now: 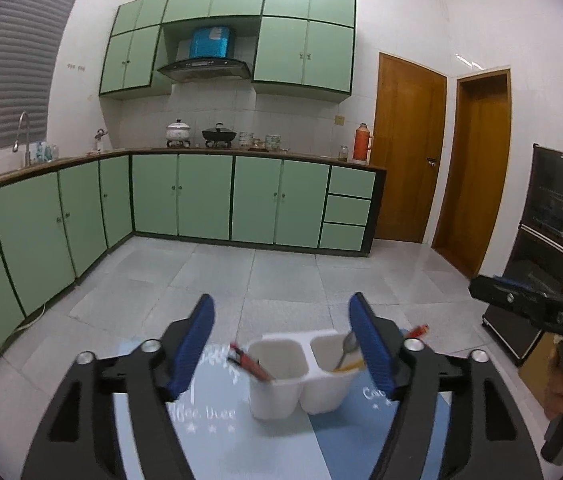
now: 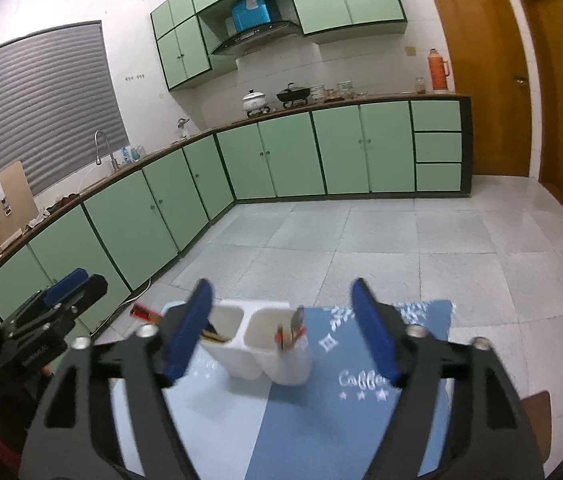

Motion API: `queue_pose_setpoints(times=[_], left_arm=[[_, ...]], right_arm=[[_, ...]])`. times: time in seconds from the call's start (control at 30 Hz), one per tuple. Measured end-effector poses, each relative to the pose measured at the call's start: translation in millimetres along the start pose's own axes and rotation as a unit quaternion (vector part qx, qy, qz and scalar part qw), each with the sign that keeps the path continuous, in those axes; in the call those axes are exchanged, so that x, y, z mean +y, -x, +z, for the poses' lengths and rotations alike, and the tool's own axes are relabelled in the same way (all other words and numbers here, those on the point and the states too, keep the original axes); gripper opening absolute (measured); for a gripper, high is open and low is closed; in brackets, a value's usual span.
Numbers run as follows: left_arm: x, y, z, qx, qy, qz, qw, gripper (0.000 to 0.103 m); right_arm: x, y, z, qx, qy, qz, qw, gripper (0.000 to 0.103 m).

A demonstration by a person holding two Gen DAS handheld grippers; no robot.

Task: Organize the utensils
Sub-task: 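Open both tools to release the chopsticks in the holder, then withdraw both open tools back from the holder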

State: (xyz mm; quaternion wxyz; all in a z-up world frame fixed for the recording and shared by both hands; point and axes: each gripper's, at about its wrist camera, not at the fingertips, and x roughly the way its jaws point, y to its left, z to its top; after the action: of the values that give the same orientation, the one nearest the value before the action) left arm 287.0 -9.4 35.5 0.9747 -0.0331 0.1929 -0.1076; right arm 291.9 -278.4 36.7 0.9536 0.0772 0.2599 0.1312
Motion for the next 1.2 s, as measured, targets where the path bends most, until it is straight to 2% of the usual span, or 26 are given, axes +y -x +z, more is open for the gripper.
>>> queue_pose_setpoints(times=[0.07,0.17,0.3,0.6,0.77,1.2], left_arm=[[-1.8,10.7,-6.0,0.004,0.004,-0.002,1.0,0.081],[-6.1,29.6,-18.3,0.013,0.006,0.0,0.9999,0.091],[-12.3,50.8,-31.2,0.03,0.008,0.002,0.9995,0.097],[-30.2,98.8,-63.4,0.063,-0.006,0.022,0.9978,0.097],[-36.1,127.4,-74.5,0.06,0.008,0.012,0.9981,0.097],[-42.6,179.9,-78.2,0.035,-0.01,0.018,0.9992,0.097]], right_arm=[[2.8,14.4,-14.8,-0.004,0.003,-0.005,1.0,0.091],[5.1,30.5,-33.5,-0.002,0.001,-0.005,1.0,0.097],[10.6,52.3,-57.7,0.003,-0.001,-0.006,1.0,0.098],[31.9,94.7,-92.8,0.024,0.005,-0.002,1.0,0.098],[44.3,119.8,-105.0,0.019,0.005,-0.006,1.0,0.098],[62.5,162.5,-117.9,0.005,0.03,0.001,1.0,0.098]])
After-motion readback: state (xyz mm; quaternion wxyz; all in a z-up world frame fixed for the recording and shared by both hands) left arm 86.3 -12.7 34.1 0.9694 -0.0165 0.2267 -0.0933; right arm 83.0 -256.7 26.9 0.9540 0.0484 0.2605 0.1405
